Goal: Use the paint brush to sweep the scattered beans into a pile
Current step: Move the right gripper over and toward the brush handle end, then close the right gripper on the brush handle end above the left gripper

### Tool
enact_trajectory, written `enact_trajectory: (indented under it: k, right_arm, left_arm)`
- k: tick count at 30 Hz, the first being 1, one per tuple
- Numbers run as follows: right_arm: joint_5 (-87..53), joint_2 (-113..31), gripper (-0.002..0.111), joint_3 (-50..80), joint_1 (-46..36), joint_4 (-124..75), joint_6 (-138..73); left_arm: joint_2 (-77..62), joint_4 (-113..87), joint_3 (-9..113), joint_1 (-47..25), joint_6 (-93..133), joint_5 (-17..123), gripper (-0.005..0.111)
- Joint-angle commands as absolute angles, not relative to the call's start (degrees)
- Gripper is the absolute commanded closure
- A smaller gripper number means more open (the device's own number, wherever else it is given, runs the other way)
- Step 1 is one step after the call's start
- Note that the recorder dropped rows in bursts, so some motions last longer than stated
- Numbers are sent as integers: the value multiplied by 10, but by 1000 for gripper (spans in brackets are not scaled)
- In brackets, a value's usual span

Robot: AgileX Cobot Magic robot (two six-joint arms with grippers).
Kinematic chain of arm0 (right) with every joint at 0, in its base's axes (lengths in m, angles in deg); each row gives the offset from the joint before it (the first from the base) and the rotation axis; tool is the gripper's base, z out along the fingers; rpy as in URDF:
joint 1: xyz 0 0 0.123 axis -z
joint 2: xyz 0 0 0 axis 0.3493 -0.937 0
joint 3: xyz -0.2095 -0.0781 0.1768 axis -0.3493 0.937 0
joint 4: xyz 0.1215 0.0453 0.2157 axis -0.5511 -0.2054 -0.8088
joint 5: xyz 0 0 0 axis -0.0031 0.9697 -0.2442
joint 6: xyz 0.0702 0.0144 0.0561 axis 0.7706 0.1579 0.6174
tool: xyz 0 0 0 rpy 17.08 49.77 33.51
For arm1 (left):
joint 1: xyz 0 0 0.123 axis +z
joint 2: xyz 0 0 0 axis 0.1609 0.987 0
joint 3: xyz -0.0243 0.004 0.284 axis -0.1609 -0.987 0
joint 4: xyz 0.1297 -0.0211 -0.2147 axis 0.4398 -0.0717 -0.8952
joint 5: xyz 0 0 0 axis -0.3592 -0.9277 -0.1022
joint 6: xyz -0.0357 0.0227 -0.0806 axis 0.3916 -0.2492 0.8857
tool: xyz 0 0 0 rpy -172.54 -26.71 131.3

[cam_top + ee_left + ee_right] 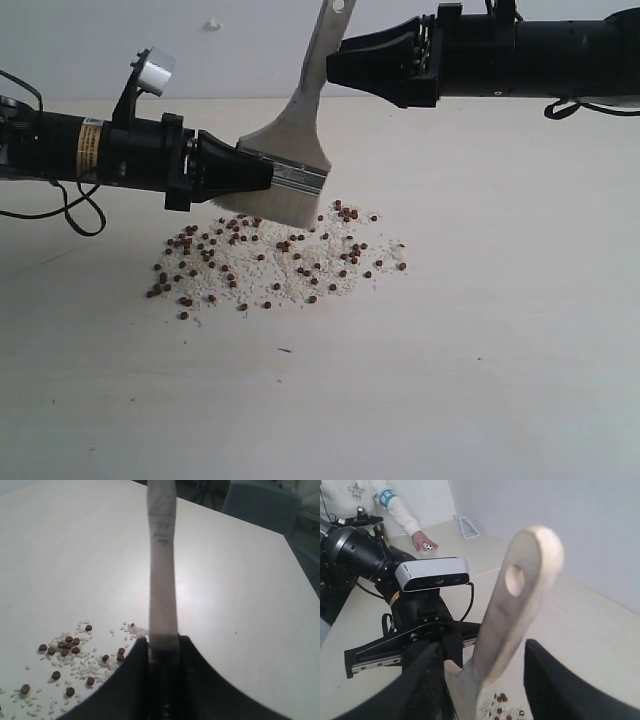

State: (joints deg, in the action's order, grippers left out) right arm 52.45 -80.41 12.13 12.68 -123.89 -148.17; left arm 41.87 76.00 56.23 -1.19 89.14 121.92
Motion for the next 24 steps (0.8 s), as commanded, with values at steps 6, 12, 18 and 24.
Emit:
enact_trajectory:
  k: [6, 12, 18, 24]
  right_arm:
    - [530, -803, 61, 95, 109, -1245, -1461]
    - [530, -803, 61, 83, 108, -1245, -1444]
    - [515, -808, 61, 83, 108, -1245, -1444]
    - [526, -821, 61, 83, 104, -1245, -1444]
  left_arm:
    - [419, 759, 566, -21, 893, 1229, 107]
    - [419, 762, 566, -21, 893, 1229, 107]
    - [418, 765, 566, -21, 893, 1229, 107]
    - [418, 765, 566, -21, 890, 1229, 107]
